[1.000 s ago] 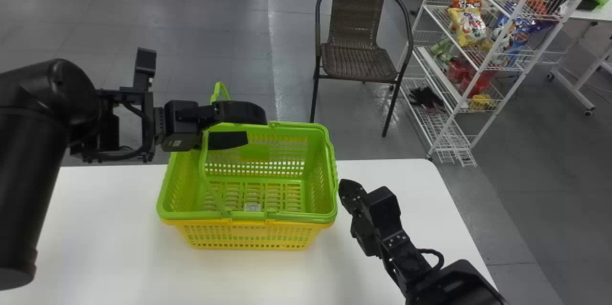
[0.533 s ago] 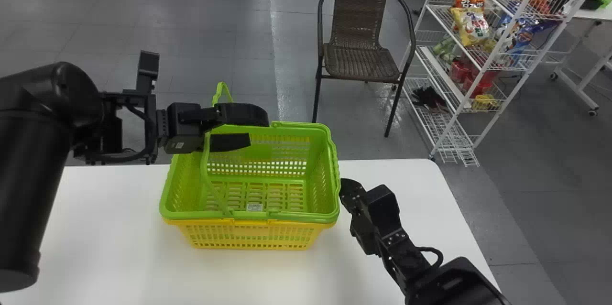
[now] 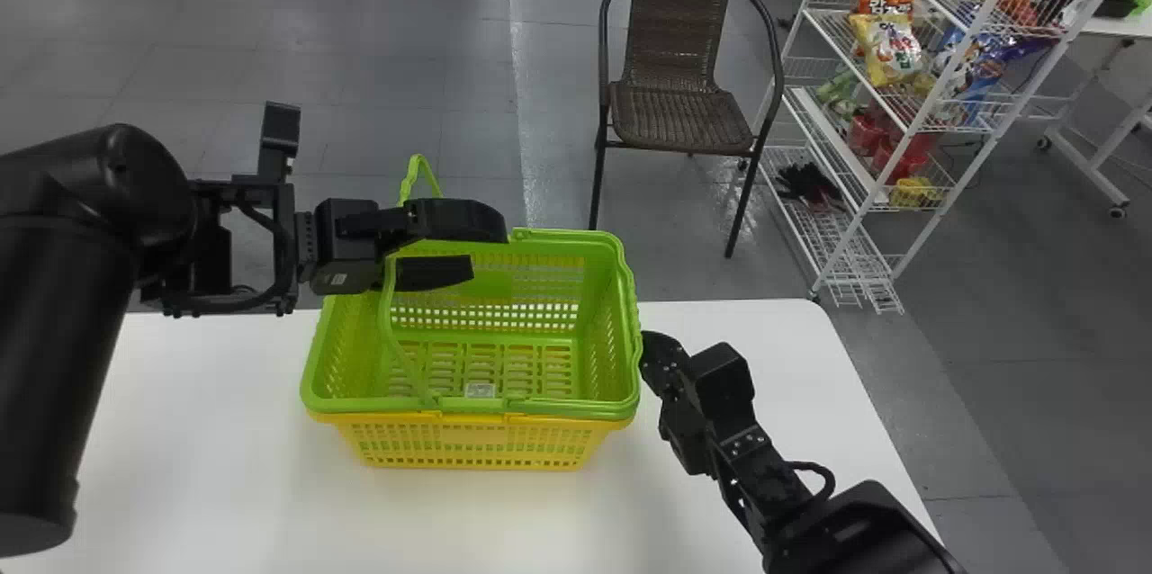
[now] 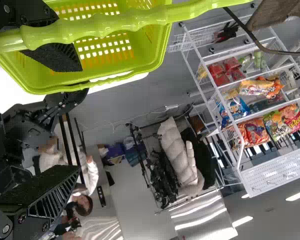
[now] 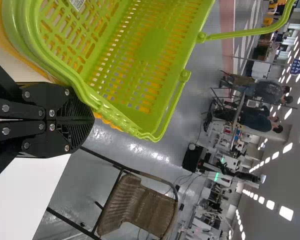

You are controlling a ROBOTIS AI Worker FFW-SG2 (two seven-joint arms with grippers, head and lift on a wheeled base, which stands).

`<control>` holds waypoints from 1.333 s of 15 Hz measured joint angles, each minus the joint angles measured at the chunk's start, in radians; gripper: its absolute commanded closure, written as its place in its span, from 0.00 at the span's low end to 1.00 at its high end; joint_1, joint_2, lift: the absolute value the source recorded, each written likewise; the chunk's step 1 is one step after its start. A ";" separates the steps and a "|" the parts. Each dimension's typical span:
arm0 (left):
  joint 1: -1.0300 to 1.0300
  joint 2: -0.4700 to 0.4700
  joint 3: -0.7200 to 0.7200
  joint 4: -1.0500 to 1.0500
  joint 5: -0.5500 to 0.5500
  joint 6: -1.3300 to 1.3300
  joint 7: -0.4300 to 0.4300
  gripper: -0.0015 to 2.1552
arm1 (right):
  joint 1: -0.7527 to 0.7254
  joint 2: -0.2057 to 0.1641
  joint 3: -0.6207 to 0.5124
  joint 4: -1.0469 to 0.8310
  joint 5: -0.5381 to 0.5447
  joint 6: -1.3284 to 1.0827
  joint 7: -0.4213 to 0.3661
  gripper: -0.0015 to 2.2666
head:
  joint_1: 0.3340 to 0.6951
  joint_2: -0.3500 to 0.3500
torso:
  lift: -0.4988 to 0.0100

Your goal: Grasp handle with right gripper to insert into left gripper then lift and swing left to center

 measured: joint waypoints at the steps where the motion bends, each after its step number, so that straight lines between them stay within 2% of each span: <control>1: 0.001 0.000 0.000 0.000 0.001 0.000 0.000 0.06 | 0.000 0.000 0.001 0.000 -0.003 0.000 0.000 0.93 | 1.00 0.28 | 0.98; 12: 0.011 0.003 0.000 -0.028 0.011 0.042 0.000 0.06 | 0.042 0.002 -0.003 -0.148 -0.025 0.051 -0.010 0.93 | 1.00 0.30 | 0.98; 20: 0.010 0.001 0.000 -0.029 0.012 0.032 0.011 0.06 | 0.048 0.021 0.029 -0.210 -0.033 0.082 -0.026 0.93 | 1.00 0.34 | 0.98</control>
